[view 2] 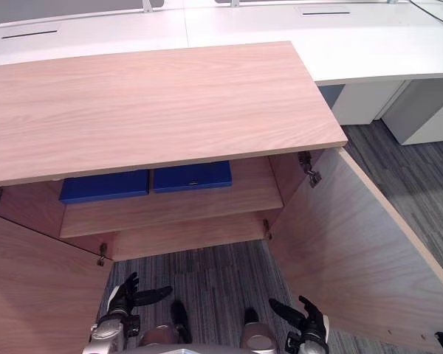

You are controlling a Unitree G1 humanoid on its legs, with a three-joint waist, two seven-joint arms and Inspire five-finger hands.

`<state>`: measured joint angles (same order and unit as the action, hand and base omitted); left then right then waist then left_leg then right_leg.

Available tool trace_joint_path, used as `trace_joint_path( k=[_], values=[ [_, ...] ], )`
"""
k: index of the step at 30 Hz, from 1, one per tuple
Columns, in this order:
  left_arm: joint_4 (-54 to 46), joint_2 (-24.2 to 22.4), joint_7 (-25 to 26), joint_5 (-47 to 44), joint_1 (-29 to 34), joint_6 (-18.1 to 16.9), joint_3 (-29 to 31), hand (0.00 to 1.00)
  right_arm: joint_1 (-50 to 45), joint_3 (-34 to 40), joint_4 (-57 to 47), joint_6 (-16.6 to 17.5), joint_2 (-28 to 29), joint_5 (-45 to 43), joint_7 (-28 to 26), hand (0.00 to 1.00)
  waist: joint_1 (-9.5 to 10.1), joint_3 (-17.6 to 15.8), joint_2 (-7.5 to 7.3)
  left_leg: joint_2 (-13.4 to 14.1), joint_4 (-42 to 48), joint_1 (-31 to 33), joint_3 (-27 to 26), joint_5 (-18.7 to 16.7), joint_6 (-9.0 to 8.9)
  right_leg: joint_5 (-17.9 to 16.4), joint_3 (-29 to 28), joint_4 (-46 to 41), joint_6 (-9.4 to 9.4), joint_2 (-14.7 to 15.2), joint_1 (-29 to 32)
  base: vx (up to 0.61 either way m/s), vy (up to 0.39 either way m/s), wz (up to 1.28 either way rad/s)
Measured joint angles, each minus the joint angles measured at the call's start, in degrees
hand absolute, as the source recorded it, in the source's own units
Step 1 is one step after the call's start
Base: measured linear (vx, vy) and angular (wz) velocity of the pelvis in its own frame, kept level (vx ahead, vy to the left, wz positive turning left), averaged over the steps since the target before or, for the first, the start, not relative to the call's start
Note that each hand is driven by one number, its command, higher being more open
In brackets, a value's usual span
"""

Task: Walk over to the cabinet, pick up the folder, carry it to the office cabinet, place the folder inside the office cabinet, then close the office cabinet door

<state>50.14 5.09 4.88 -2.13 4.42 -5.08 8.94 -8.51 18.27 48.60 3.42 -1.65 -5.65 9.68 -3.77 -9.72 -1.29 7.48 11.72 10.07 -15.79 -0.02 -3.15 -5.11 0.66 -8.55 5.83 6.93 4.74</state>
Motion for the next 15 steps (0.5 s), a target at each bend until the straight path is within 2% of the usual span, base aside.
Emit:
trace_joint_path(
  k=[2, 4, 6, 8, 9, 10, 11, 12, 13, 14, 15],
  values=[
    [-0.01, -1.31, 0.05, -0.11, 1.14, 0.20, 0.82, 1.00, 1.04, 1.77, -1.75, 0.01, 0.63, -1.47, 0.66, 1.00, 0.14, 0.14, 0.16, -0.75, 3.13, 0.88, 7.72, -2.90, -1.02, 0.54, -2.95, -0.75, 0.60, -0.44, 1.41, -0.06, 0.062, -0.64],
    [0.00, -1.65, 0.05, -0.24, 1.19, 0.46, 0.78, 1.00, 0.95, 2.98, -3.59, 0.12, 1.67, -2.18, 0.94, 1.00, -0.19, 0.12, -0.31, -0.84, 3.78, 0.91, 6.56, -4.05, -1.13, 0.61, -4.66, -1.14, 0.72, -0.06, 2.13, -0.07, 0.087, -0.53],
    [-0.50, -2.03, 0.07, -0.35, 1.59, 0.54, 0.89, 1.00, 0.95, 4.17, -6.96, 0.10, 3.07, -3.70, 1.48, 1.00, -0.05, 0.04, -0.62, -0.37, 7.87, 1.96, 2.38, -7.05, -0.61, 1.85, -9.60, -1.15, 1.36, -0.59, 4.50, -0.09, 0.130, -1.01],
    [-0.89, -1.65, 0.17, -0.39, 1.81, 0.53, 1.06, 1.00, 1.42, 4.16, -9.41, 0.05, 3.69, -4.28, 1.90, 1.00, 0.26, -0.06, -0.78, 1.32, 10.45, 2.94, -2.71, -9.33, 0.02, 3.42, -14.18, -0.54, 0.63, -1.42, 7.07, -0.11, 0.159, -1.51],
    [-1.25, -1.53, 0.15, -0.43, 1.76, 0.51, 1.52, 1.00, 1.47, 4.35, -10.79, -0.06, 3.99, -4.35, 2.19, 1.00, 0.40, -0.26, -0.97, 1.97, 10.66, 2.99, -6.16, -9.93, 0.90, 4.61, -12.59, 0.90, -2.55, -0.40, 8.48, -0.13, 0.183, -1.48],
    [-1.47, -1.75, 0.12, -0.55, 1.66, 0.51, 2.13, 1.00, 1.33, 4.62, -11.43, -0.06, 4.05, -4.47, 2.31, 1.00, 0.46, -0.31, -0.92, 2.48, 10.46, 2.91, -7.82, -9.83, 1.86, 4.50, -10.53, 1.43, -3.97, 0.30, 8.79, -0.08, 0.134, -1.36],
    [-2.31, -2.59, 0.18, -1.12, 1.52, 0.50, 3.57, 1.00, 1.52, 5.45, -12.58, -0.13, 4.22, -4.79, 3.05, 1.00, 0.94, -0.87, -0.38, 4.17, 10.39, 2.37, -10.93, -9.95, 3.28, 4.14, -5.86, -1.86, -4.40, 0.94, 10.91, -0.05, 0.148, -1.23],
    [-2.43, -2.72, 0.22, -1.22, 1.63, 0.50, 4.89, 1.00, 0.70, 6.60, -14.27, -0.22, 4.74, -5.86, 3.77, 1.00, 1.32, -1.04, -0.30, 5.07, 9.59, 0.89, -13.16, -9.81, 3.03, 3.62, -1.42, -8.20, -4.34, 0.98, 11.97, -0.01, 0.096, -1.13],
    [-2.43, -2.66, 0.25, -1.23, 1.91, 0.51, 5.22, 1.00, 0.10, 7.18, -15.34, -0.22, 4.96, -6.17, 4.27, 1.00, 1.29, -1.03, -0.32, 5.20, 9.04, -0.07, -14.00, -9.79, 2.89, 2.99, 0.10, -10.63, -4.39, 0.88, 11.49, 0.01, 0.063, -0.83],
    [-2.49, -2.54, 0.32, -1.22, 2.52, 0.48, 5.27, 1.00, -1.37, 8.45, -18.25, -0.15, 5.13, -6.18, 5.31, 1.00, 1.29, -1.06, -0.18, 5.21, 8.25, -1.78, -14.93, -10.16, 2.12, 0.86, 1.76, -12.36, -4.12, 0.57, 9.18, 0.03, -0.002, -0.62],
    [-2.48, -2.39, 0.39, -1.20, 2.96, 0.37, 5.46, 1.00, -1.77, 9.81, -21.07, 0.05, 5.09, -6.19, 6.41, 1.00, 1.30, -0.93, -0.52, 4.96, 8.18, -2.67, -15.88, -10.70, 0.93, -0.73, 2.98, -9.40, -3.89, 0.48, 7.13, 0.03, -0.032, -0.53]
  ],
)
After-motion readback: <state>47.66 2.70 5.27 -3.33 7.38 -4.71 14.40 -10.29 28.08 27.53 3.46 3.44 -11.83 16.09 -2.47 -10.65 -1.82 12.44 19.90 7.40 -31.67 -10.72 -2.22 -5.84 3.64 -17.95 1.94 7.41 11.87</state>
